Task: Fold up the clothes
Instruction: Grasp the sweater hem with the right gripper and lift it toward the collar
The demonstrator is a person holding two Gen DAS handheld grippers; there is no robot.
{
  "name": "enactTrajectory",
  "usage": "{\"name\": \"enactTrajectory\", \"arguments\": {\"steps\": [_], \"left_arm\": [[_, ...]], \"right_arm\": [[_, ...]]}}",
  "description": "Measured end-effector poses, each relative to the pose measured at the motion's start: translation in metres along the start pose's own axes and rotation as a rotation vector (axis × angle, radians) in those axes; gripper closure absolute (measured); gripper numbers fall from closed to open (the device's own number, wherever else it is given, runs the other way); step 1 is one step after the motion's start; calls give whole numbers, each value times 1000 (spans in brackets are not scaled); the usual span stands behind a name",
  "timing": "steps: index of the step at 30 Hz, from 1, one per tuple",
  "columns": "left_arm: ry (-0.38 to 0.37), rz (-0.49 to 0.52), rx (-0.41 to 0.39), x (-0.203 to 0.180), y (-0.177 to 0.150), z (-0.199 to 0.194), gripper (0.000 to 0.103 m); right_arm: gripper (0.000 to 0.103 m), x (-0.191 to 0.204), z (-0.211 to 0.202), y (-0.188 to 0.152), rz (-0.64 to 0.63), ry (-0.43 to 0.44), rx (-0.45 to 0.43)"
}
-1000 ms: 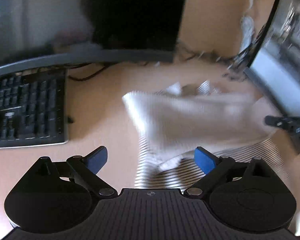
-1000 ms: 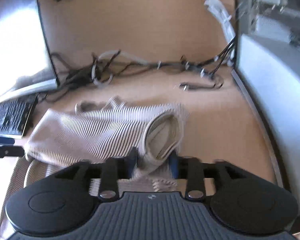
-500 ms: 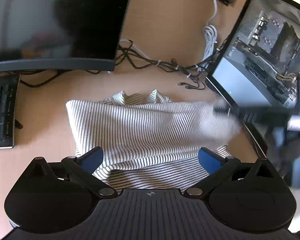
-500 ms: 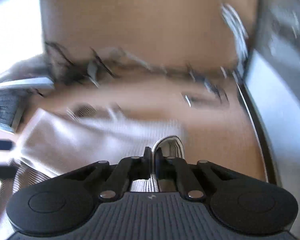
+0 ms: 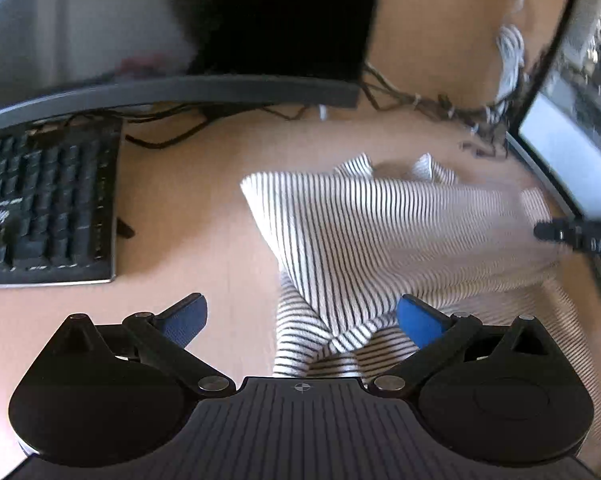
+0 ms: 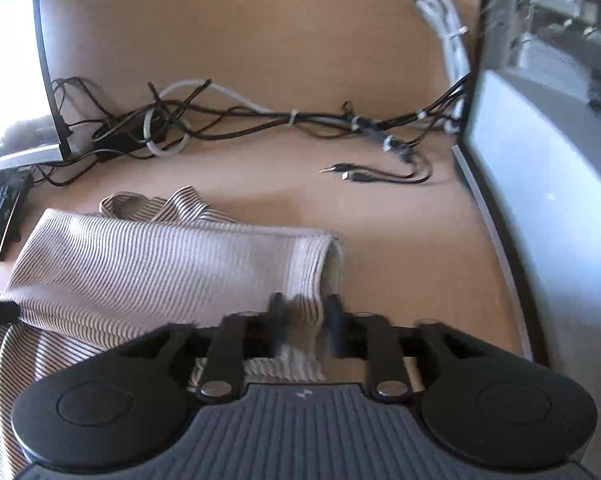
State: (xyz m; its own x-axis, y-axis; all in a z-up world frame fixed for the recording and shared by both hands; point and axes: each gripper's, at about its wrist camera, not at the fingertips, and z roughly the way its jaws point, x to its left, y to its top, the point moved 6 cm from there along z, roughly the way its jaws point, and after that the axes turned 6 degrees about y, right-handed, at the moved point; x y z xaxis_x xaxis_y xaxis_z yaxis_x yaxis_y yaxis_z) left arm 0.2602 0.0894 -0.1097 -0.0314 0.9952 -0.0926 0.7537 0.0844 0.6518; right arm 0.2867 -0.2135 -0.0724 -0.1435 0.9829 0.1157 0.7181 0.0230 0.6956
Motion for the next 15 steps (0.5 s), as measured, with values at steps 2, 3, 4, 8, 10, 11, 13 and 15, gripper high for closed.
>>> {"name": "enactTrajectory", "arguments": {"steps": [2, 3, 4, 8, 10, 11, 13, 15], "left_arm": [[-48, -25, -39, -3, 9, -11, 0], [-74, -32, -60, -6, 13, -16, 0], [-104, -33, -84, -12, 18, -19, 0], [-221, 8, -105, -42, 28, -11, 0], [-239, 33, -63, -50, 22, 6, 0], [-233, 39, -31, -51, 18, 17, 0], [-220, 44, 12, -45, 12, 34, 0], [-224, 67, -6, -39, 11, 37, 0]], "right_arm": [[42, 1, -14, 7, -5, 6, -40], [34, 4, -21, 11, -11, 15, -57], [31, 9, -25, 15, -17, 30, -70], [24, 30, -26, 23, 34, 125, -107], [22, 32, -15, 18, 130, 194, -101], [19, 34, -9, 16, 179, 228, -98], [17, 31, 9, 0, 280, 260, -28], [13, 34, 13, -10, 289, 266, -41]]}}
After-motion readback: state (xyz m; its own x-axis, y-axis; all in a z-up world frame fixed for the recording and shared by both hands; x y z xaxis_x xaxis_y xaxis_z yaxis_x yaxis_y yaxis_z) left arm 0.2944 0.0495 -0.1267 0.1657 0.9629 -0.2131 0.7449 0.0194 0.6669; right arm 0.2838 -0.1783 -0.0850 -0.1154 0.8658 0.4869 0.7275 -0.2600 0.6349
